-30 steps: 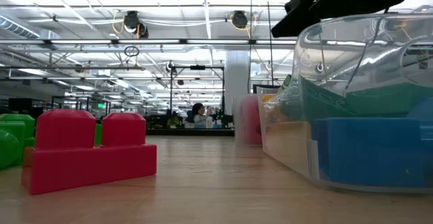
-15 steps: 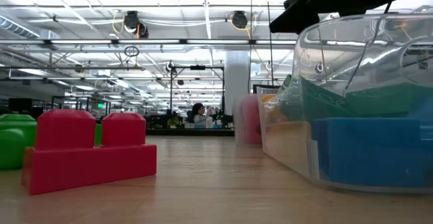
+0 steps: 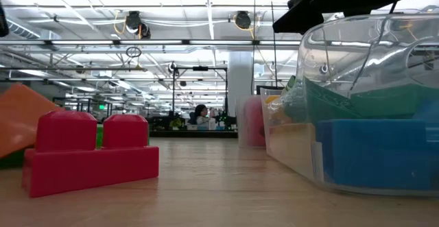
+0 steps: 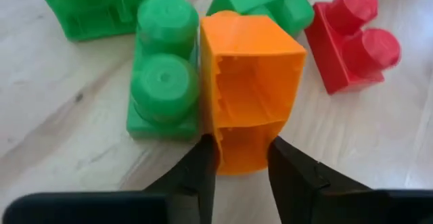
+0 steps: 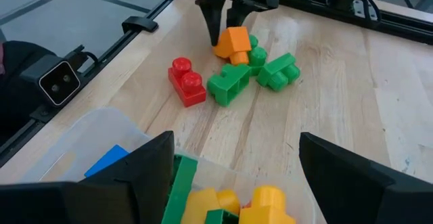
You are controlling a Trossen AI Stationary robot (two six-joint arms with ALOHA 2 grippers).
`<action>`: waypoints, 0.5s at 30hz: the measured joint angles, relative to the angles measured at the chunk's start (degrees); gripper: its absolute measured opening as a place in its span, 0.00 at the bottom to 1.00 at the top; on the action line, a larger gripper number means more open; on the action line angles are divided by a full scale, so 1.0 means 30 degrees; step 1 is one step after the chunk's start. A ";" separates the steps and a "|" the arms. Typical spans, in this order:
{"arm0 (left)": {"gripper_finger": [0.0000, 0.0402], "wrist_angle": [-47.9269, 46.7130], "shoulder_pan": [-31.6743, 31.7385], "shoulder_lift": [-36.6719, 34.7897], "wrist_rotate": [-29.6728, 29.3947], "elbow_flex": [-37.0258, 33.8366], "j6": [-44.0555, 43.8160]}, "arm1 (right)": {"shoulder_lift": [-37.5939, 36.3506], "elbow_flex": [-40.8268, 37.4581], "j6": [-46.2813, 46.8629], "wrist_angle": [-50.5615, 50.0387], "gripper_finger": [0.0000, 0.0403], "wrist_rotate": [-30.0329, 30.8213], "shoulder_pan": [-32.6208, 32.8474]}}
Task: Pick & Place Toys
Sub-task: Put the orange 2 stud game piece into the bottom transparent bin
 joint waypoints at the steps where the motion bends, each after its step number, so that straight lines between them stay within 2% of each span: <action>1: 0.27 -0.0106 0.0073 -0.0002 -0.0036 0.0000 0.0002 | 0.0000 0.0000 0.0000 0.0000 0.70 0.0000 0.0000; 9: 0.23 -0.0418 0.0397 -0.0181 -0.0176 -0.0010 0.0286 | 0.0000 0.0000 0.0036 0.0000 0.70 0.0007 0.0000; 13: 0.21 -0.0605 0.0428 -0.1286 -0.0005 -0.0097 0.1344 | 0.0000 0.0000 0.0007 0.0122 0.70 0.0006 0.0000; 15: 0.20 -0.0660 0.0509 -0.2150 -0.0627 -0.0120 0.2137 | 0.0000 0.0000 0.0007 0.0271 0.70 0.0007 0.0000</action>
